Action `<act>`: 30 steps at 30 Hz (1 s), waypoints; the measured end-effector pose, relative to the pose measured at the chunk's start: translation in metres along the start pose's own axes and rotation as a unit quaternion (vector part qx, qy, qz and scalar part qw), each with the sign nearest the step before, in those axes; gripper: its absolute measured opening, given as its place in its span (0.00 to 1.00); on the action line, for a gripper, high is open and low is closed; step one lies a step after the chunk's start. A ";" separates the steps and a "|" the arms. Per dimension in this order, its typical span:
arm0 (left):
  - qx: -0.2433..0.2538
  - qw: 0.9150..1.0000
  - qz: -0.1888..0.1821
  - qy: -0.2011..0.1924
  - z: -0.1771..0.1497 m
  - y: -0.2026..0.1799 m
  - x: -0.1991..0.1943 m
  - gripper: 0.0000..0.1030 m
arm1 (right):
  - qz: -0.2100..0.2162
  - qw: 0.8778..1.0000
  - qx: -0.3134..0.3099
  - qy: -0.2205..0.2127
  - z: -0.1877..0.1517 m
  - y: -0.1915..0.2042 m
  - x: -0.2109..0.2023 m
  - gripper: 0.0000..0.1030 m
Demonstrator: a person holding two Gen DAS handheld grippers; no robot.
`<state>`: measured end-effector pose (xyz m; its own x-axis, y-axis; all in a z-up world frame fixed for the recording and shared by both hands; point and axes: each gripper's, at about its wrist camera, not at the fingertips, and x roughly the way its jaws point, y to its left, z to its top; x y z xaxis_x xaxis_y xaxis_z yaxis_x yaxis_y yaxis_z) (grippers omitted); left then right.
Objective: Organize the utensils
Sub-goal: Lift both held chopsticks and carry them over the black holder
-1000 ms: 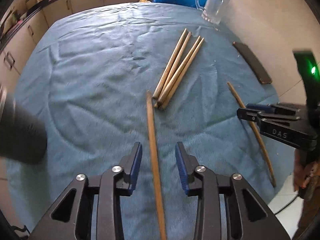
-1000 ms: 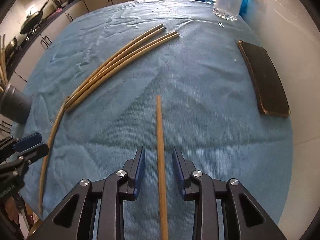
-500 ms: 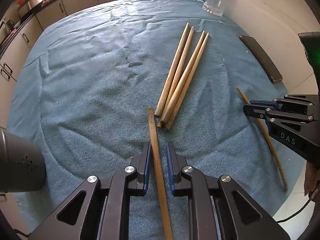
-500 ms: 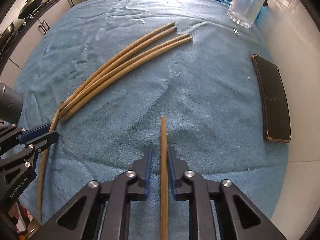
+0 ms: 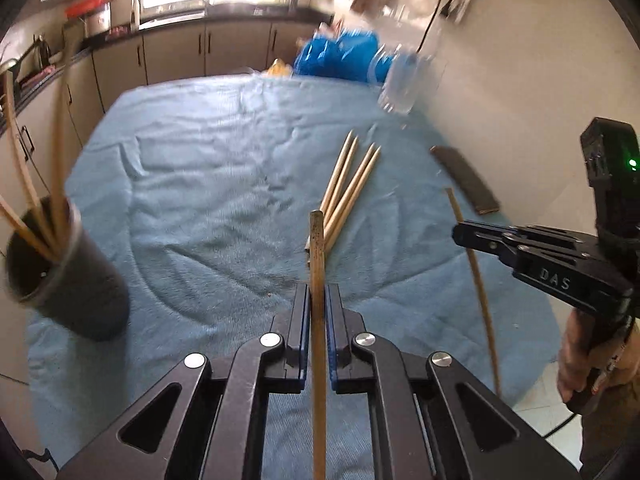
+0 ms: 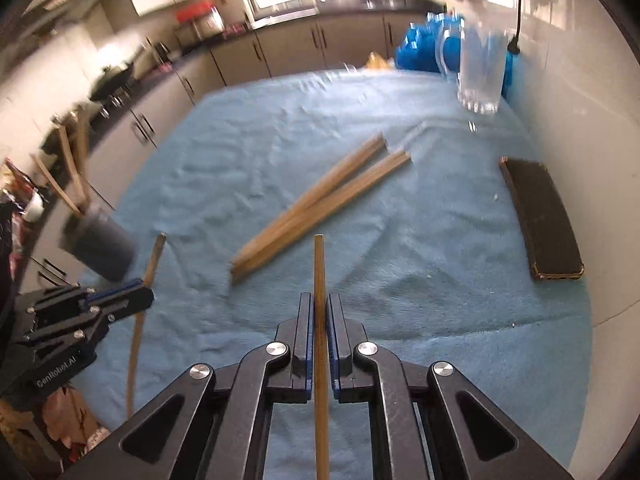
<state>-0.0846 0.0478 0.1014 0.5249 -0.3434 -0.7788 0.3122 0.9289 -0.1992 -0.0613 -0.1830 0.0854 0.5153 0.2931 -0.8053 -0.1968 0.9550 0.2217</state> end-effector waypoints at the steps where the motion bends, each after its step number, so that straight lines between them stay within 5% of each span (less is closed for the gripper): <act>1: 0.001 1.000 -0.005 -0.015 -0.004 -0.001 -0.013 0.07 | 0.005 1.000 -0.002 -0.014 -0.002 0.004 -0.010 0.07; 11: -0.029 0.990 -0.014 -0.138 -0.016 0.021 -0.105 0.07 | 0.050 0.993 -0.018 -0.105 0.007 0.049 -0.060 0.07; 21: -0.060 0.964 0.024 -0.257 -0.006 0.069 -0.200 0.07 | 0.083 0.982 -0.039 -0.164 0.041 0.097 -0.086 0.07; 30: -0.078 0.954 0.071 -0.282 0.019 0.110 -0.232 0.07 | 0.120 0.968 -0.072 -0.208 0.095 0.163 -0.101 0.07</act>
<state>-0.1568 0.2270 0.2715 0.9093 -0.1920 -0.3692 0.1084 0.9659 -0.2352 -0.0660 -0.0526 0.2558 0.7260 0.5270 -0.4418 -0.4509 0.8499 0.2729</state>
